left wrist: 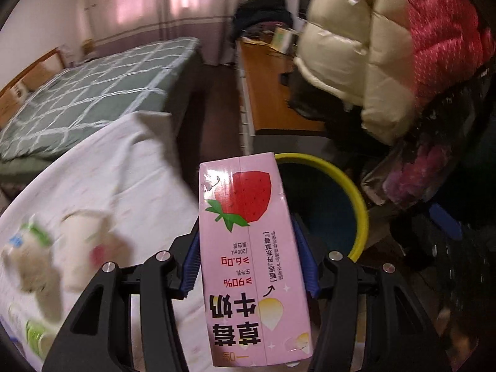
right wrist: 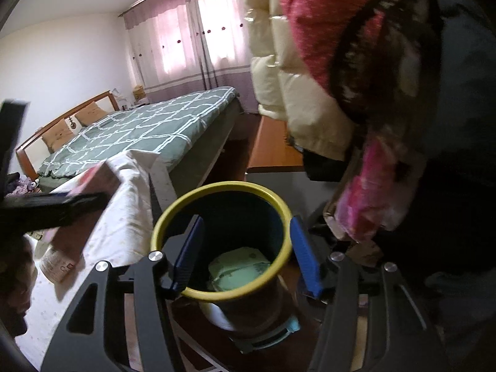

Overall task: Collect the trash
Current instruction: 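Carry the pink carton with the left tool into the bin and open, then move the right tool to the white pill bottle, then close the right tool on the white pill bottle, then carry the pill bottle with the right tool into the bin and open, then move the left tool to the green coconut-water bottle and close, then lift the coconut-water bottle upright with the left tool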

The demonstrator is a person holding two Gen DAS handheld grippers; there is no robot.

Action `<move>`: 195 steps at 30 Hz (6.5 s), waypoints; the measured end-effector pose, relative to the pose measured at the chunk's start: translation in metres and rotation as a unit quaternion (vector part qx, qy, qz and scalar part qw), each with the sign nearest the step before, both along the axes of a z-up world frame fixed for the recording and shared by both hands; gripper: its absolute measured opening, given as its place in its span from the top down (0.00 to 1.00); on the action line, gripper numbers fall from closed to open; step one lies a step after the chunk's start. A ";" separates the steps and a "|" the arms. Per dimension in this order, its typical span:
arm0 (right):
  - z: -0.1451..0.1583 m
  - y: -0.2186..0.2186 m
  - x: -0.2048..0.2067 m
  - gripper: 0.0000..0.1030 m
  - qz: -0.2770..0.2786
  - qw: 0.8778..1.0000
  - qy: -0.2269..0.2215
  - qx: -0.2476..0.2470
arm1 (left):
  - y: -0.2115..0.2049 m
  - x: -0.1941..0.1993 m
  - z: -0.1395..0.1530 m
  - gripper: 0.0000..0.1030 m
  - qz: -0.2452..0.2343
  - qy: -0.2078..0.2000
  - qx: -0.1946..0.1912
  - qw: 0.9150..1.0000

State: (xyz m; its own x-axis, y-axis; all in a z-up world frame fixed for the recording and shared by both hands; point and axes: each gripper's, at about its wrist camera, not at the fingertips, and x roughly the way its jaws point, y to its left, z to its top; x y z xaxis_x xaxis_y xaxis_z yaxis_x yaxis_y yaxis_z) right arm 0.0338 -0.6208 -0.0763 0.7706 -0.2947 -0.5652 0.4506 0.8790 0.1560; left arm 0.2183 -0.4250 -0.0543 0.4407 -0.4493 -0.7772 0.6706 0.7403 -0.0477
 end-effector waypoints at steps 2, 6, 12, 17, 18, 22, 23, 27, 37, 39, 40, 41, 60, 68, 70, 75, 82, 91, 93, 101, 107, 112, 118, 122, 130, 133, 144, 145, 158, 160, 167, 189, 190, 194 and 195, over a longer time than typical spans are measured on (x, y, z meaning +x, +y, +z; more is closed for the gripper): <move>-0.002 -0.005 -0.004 0.46 -0.006 1.000 0.001 0.004 | -0.026 0.001 -0.005 0.48 -0.015 -0.002 0.006 1.000; -0.003 -0.016 -0.009 0.46 -0.015 1.000 0.004 0.010 | -0.060 0.008 -0.014 0.48 -0.027 0.002 0.013 1.000; -0.006 -0.024 -0.009 0.46 -0.027 0.999 0.009 0.015 | -0.078 0.015 -0.013 0.15 -0.012 -0.025 0.001 1.000; -0.009 -0.017 -0.006 0.46 -0.018 1.000 0.012 0.017 | -0.037 0.001 0.018 0.11 0.004 -0.054 -0.036 0.998; -0.011 -0.016 -0.003 0.46 -0.013 1.000 0.013 0.018 | -0.022 -0.004 0.024 0.09 0.009 -0.064 -0.044 0.997; -0.013 -0.001 0.010 0.46 0.010 1.000 0.016 0.021 | 0.044 -0.022 0.039 0.06 0.041 -0.092 -0.062 0.993; -0.013 0.003 0.013 0.46 0.017 0.999 0.017 0.021 | 0.065 -0.025 0.041 0.05 0.055 -0.097 -0.067 0.991; -0.010 0.032 0.031 0.45 0.053 0.998 0.020 0.019 | 0.151 -0.034 0.042 0.05 0.117 -0.106 -0.081 0.984; 0.004 0.114 0.073 0.45 0.147 0.989 0.021 0.016 | 0.339 -0.043 0.034 0.05 0.290 -0.178 -0.063 0.938; 0.005 0.132 0.084 0.45 0.169 0.985 0.025 0.011 | 0.366 -0.041 0.030 0.05 0.315 -0.180 -0.063 0.930; 0.005 0.140 0.087 0.45 0.177 0.984 0.027 0.010 | 0.382 -0.039 0.025 0.05 0.328 -0.178 -0.065 0.925; 0.005 0.149 0.093 0.45 0.190 0.981 0.030 0.012 | 0.392 -0.038 0.022 0.05 0.336 -0.176 -0.066 0.923; -0.031 0.241 0.162 0.13 0.370 0.923 0.100 -0.024 | 0.426 -0.022 -0.024 0.05 0.350 -0.150 -0.085 0.921; -0.043 0.243 0.166 0.15 0.375 0.920 0.112 -0.030 | 0.430 -0.023 -0.025 0.05 0.351 -0.140 -0.095 0.921; -0.044 0.244 0.167 0.15 0.374 0.920 0.111 -0.029 | 0.430 -0.023 -0.024 0.05 0.351 -0.142 -0.094 0.921; -0.046 0.243 0.164 0.15 0.372 0.922 0.108 -0.027 | 0.429 -0.023 -0.025 0.05 0.347 -0.144 -0.091 0.922; -0.030 0.219 0.156 0.15 0.337 0.938 0.084 -0.008 | 0.428 -0.022 -0.026 0.05 0.347 -0.143 -0.092 0.922; -0.024 0.128 0.163 0.15 0.175 0.981 0.072 0.033 | 0.423 -0.023 -0.026 0.05 0.337 -0.144 -0.088 0.926; -0.025 0.108 0.162 0.15 0.134 0.987 0.074 0.039 | 0.421 -0.023 -0.027 0.05 0.333 -0.142 -0.087 0.928; -0.035 0.054 0.158 0.15 0.015 0.995 0.088 0.040 | 0.411 -0.024 -0.029 0.05 0.315 -0.139 -0.078 0.936; -0.040 0.031 0.153 0.06 -0.044 0.994 0.090 0.043 | 0.406 -0.024 -0.031 0.05 0.303 -0.135 -0.076 0.940; -0.019 0.063 0.141 0.06 -0.009 0.998 0.049 0.035 | 0.400 -0.023 -0.034 0.05 0.293 -0.132 -0.068 0.945; -0.015 0.111 0.146 0.06 0.026 1.000 0.009 -0.007 | 0.377 -0.029 -0.034 0.05 0.268 -0.124 -0.059 0.954; -0.023 0.116 0.151 0.06 0.047 0.999 0.023 0.002 | 0.351 -0.032 -0.038 0.05 0.252 -0.122 -0.030 0.960; -0.024 0.117 0.153 0.06 0.062 0.998 0.021 0.015 | 0.326 -0.023 -0.059 0.05 0.246 -0.091 0.012 0.965; -0.023 0.118 0.152 0.06 0.065 0.998 0.019 0.012 | 0.335 -0.017 -0.063 0.05 0.262 -0.069 0.003 0.963; -0.022 0.117 0.152 0.06 0.069 0.997 0.020 0.015 | 0.425 -0.028 -0.061 0.05 0.360 -0.046 -0.008 0.932; -0.022 0.117 0.152 0.06 0.070 0.997 0.020 0.015 | 0.431 -0.030 -0.060 0.05 0.364 -0.045 -0.014 0.930; -0.022 0.119 0.154 0.06 0.077 0.997 0.020 0.015 | 0.389 -0.011 -0.069 0.16 0.374 -0.019 -0.027 0.927; -0.022 0.120 0.155 0.06 0.080 0.997 0.019 0.015 | 0.387 -0.006 -0.072 0.23 0.379 -0.018 -0.019 0.925; -0.023 0.120 0.154 0.06 0.082 0.996 0.017 0.017 | 0.394 0.002 -0.078 0.44 0.386 -0.011 -0.019 0.922; -0.022 0.122 0.155 0.06 0.084 0.996 0.015 0.019 | 0.399 -0.016 0.017 0.47 0.332 -0.096 -0.037 0.938; -0.022 0.123 0.155 0.06 0.085 0.996 0.015 0.018 | 0.398 -0.014 0.018 0.47 0.331 -0.097 -0.038 0.938; -0.022 0.124 0.155 0.06 0.085 0.996 0.014 0.019 | 0.398 -0.006 0.019 0.48 0.327 -0.102 -0.041 0.939; -0.022 0.124 0.155 0.06 0.084 0.996 0.013 0.018 | 0.398 -0.005 0.019 0.48 0.326 -0.102 -0.043 0.939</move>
